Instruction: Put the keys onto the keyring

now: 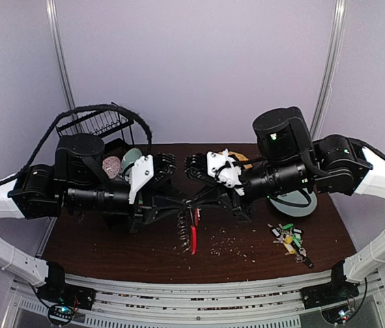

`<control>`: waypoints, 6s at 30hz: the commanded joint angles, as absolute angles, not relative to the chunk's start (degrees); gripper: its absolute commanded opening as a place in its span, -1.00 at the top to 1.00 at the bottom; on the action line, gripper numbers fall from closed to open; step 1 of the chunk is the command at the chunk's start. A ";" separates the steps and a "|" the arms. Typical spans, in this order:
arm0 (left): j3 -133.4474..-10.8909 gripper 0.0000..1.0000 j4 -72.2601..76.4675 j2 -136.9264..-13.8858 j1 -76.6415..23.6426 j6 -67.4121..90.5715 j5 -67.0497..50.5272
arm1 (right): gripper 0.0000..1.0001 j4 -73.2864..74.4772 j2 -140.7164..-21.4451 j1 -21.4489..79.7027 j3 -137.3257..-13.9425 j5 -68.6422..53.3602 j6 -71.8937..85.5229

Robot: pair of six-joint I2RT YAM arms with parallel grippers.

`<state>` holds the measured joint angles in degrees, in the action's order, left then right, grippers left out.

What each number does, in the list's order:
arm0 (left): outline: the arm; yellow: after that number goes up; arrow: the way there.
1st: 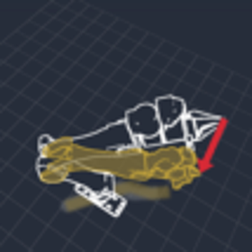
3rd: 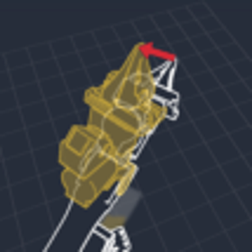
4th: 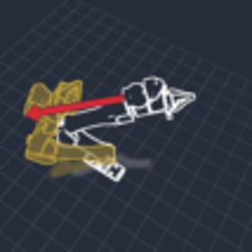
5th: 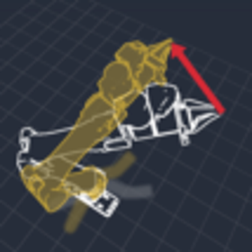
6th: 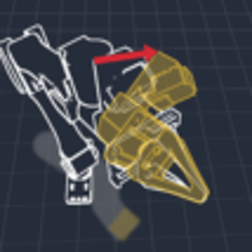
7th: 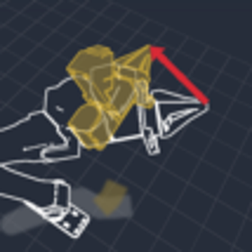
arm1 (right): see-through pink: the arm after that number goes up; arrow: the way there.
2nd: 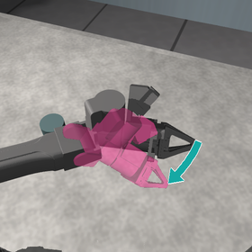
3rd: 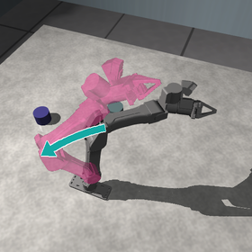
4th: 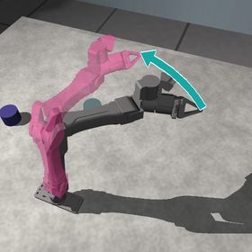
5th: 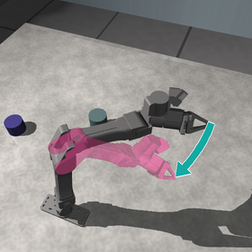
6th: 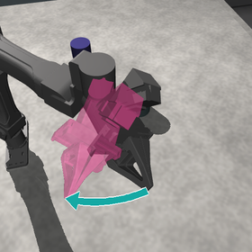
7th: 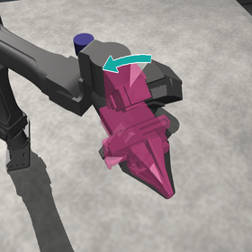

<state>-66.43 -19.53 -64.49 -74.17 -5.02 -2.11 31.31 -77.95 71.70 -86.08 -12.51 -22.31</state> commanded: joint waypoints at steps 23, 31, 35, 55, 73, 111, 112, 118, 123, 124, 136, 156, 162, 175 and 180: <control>-66.49 0.98 -16.04 -65.57 -73.74 -5.80 2.20 | 1.00 28.10 -76.09 71.81 -84.62 -12.83 -21.60; -65.09 1.00 -14.51 -64.49 -73.74 -5.92 3.26 | 1.00 26.98 -75.62 71.81 -83.85 -11.89 -20.87; -60.34 1.00 -4.52 -61.48 -73.91 -5.84 2.88 | 0.87 24.10 -74.86 71.73 -81.93 -9.67 -19.68; -48.86 1.00 13.99 -55.80 -74.31 -9.70 0.75 | 0.38 14.09 -71.05 68.95 -74.31 -15.77 -14.02; -47.84 1.00 16.04 -55.49 -75.58 -12.61 3.86 | 0.58 9.13 -74.02 66.18 -75.83 -25.46 -3.62; -38.13 1.00 42.06 -53.62 -75.85 -12.53 -9.28 | 0.19 17.25 -75.74 65.98 -78.29 -27.01 -10.53; -38.19 1.00 41.58 -53.69 -75.85 -12.48 -9.30 | 0.18 16.94 -74.58 65.87 -78.01 -26.57 -10.96; -38.03 1.00 40.78 -54.07 -75.84 -12.16 -7.75 | 0.24 14.16 -70.61 65.90 -79.11 -27.19 -11.83; -38.03 1.00 40.22 -53.91 -75.85 -12.09 -6.21 | 0.22 6.64 -70.97 66.59 -78.32 -30.58 -9.92; -38.05 1.00 40.13 -53.82 -75.85 -12.10 -5.96 | 0.19 6.44 -71.54 66.90 -78.43 -30.61 -10.06; -38.20 1.00 39.64 -54.29 -75.85 -11.81 -4.35 | 0.35 4.52 -75.10 68.31 -79.01 -32.59 -8.92; -38.78 1.00 35.77 -53.81 -75.85 -10.94 -0.17 | 1.00 4.50 -77.03 68.59 -79.63 -27.70 -8.08; -43.51 -0.09 19.85 -51.31 -75.76 -6.04 14.10 | 1.00 3.80 -76.52 68.48 -79.28 -8.96 -1.97; -42.49 -0.34 20.03 -55.68 -75.67 -1.92 17.16 | 1.00 -6.96 -75.99 68.69 -75.15 16.48 10.98; -45.42 -0.52 22.43 -61.62 -75.67 -6.70 21.02 | 1.00 -5.57 -79.37 68.70 -77.62 15.93 11.47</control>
<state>-42.54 17.50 -59.29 -75.70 -3.55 16.78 -3.44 -77.23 68.51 -75.83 12.84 9.26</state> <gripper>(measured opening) 0.768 0.021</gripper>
